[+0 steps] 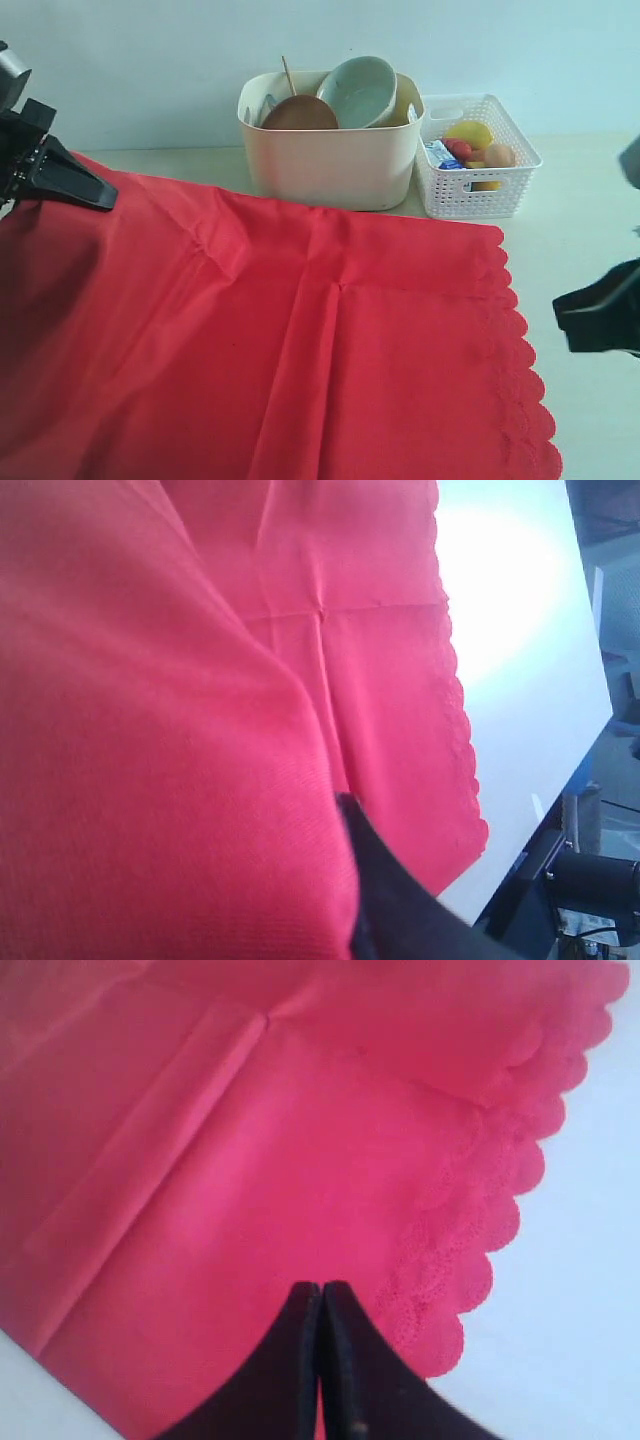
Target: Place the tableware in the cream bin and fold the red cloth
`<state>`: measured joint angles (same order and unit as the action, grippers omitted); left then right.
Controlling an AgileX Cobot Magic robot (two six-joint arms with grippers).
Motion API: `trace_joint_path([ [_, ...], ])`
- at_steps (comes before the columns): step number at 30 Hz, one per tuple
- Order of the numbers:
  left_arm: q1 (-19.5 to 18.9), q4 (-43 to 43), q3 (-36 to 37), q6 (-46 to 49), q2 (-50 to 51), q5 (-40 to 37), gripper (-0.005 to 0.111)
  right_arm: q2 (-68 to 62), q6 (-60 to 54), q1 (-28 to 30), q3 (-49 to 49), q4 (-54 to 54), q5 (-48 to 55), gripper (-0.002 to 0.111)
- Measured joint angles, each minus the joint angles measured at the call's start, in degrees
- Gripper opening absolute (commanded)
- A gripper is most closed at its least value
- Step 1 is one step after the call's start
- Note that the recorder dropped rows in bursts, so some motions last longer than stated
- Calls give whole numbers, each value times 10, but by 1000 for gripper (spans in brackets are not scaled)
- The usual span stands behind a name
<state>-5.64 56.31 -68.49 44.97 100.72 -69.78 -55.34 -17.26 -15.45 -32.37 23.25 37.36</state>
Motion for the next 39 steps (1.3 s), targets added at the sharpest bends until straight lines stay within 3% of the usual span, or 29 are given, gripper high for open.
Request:
trace_joint_path([
  [9, 46, 11, -11, 0, 0, 0, 0, -244, -1, 0, -78, -3, -36, 0],
  [23, 131, 11, -86, -52, 0, 0, 0, -444, -1, 0, -91, -8, -199, 0],
  [33, 290, -41, -200, -164, 64, 37, 0, -489, -1, 0, -98, -5, -231, 0],
  [39, 338, -34, -205, -169, 117, 102, 0, -489, -1, 0, -98, -5, -231, 0],
])
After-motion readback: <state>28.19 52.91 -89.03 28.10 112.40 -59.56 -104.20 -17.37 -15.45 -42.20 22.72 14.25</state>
